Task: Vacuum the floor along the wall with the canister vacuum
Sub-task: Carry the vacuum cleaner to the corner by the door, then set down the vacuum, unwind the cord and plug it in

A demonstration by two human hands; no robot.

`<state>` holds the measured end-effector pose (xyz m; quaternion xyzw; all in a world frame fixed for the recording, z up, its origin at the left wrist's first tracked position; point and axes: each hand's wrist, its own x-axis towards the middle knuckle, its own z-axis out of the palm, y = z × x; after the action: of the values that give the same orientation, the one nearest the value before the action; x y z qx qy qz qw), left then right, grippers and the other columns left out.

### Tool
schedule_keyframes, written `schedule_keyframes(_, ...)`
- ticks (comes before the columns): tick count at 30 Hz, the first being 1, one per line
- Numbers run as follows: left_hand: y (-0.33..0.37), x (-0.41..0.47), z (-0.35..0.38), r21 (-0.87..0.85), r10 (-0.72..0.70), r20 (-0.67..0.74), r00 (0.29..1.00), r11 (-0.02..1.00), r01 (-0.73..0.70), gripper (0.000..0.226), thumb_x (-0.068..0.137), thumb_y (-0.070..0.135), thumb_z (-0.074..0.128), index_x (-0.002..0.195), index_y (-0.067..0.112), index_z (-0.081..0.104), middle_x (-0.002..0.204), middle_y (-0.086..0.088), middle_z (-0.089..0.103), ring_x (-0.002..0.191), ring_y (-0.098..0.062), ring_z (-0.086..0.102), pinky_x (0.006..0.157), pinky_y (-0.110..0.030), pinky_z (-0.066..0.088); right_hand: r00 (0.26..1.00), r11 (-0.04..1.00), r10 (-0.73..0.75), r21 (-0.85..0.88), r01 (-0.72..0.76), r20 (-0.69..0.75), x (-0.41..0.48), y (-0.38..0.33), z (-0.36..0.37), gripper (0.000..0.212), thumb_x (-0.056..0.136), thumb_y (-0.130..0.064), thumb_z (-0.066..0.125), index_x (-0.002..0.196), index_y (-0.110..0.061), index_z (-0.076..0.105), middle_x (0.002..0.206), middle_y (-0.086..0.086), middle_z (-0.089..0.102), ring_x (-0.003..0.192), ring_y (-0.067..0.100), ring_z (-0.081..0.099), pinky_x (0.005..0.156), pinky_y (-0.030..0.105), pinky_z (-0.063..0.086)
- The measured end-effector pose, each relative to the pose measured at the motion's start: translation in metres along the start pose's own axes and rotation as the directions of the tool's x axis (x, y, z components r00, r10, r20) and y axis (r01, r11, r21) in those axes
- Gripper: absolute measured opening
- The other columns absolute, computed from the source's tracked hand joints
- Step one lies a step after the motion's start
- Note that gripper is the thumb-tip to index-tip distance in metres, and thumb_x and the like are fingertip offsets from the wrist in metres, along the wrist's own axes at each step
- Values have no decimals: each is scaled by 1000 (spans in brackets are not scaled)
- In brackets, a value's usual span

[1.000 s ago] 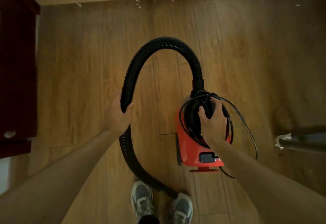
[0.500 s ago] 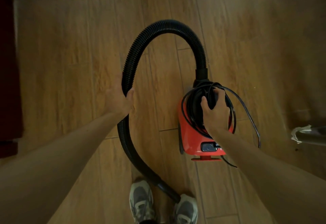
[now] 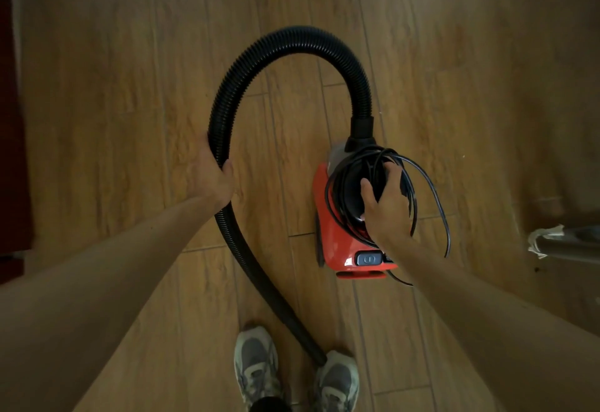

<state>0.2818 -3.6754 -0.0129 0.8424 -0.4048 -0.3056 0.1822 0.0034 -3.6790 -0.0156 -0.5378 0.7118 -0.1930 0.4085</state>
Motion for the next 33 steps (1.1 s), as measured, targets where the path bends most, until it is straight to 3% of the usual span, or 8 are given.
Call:
schedule_keyframes(5,22,-8,-28,57,-38,77,996,998,34,69,98,26,55,154,17,17,133,-19,49,111,-33,55,97,-51,51,986,936,108,-348,-57,130,18,-19,-23,48,95,-34,55,136,-13,43,120,14,59,102,33,61,85,46,53)
schedule_keyframes(9,69,-16,-71,157,12,158,987,987,-37,84,98,37,57,158,15,2,144,-21,39,127,-36,46,106,-47,42,972,880,70,-473,45,223,25,-72,-60,39,91,-40,59,117,-13,52,112,11,58,95,28,60,78,44,54)
schedule_keyframes(11,99,-20,-100,246,69,185,980,962,-114,85,97,43,57,158,12,7,144,-21,39,132,-37,42,109,-48,37,967,812,33,-571,122,253,25,-112,-82,48,92,-43,59,127,-12,47,116,11,55,102,28,57,77,39,50)
schedule_keyframes(14,145,-26,-154,457,144,255,956,853,-251,74,95,55,51,149,8,29,139,-18,49,132,-38,44,115,-53,27,965,749,-41,-632,200,257,20,-183,-121,64,91,-49,58,142,-15,37,133,11,49,120,32,49,93,43,48)
schedule_keyframes(17,203,-35,-228,606,198,301,933,716,-347,83,93,64,46,153,11,24,152,-15,40,142,-33,35,120,-57,12,961,712,-103,-655,251,257,10,-272,-180,79,91,-53,58,152,-15,24,151,12,34,138,35,34,108,50,39)
schedule_keyframes(21,304,-46,-348,692,302,246,921,611,-385,94,89,73,41,157,13,14,158,-13,31,144,-31,31,120,-55,17,951,621,-250,-724,300,180,-4,-414,-286,90,87,-63,57,154,-17,17,157,9,27,142,34,31,107,52,37)
schedule_keyframes(25,412,-84,-462,731,420,142,896,566,-381,95,88,75,41,156,15,12,155,-9,35,140,-29,37,118,-50,21,910,528,-393,-779,339,129,-43,-540,-393,83,87,-63,55,148,-18,21,144,8,37,132,32,37,95,48,42)
schedule_keyframes(33,579,-204,-624,706,608,2,794,562,-432,99,87,75,41,156,11,9,155,-12,35,138,-32,39,110,-47,37,849,431,-528,-852,297,29,-159,-686,-561,88,87,-69,49,150,-14,20,147,10,36,135,32,36,100,47,41)
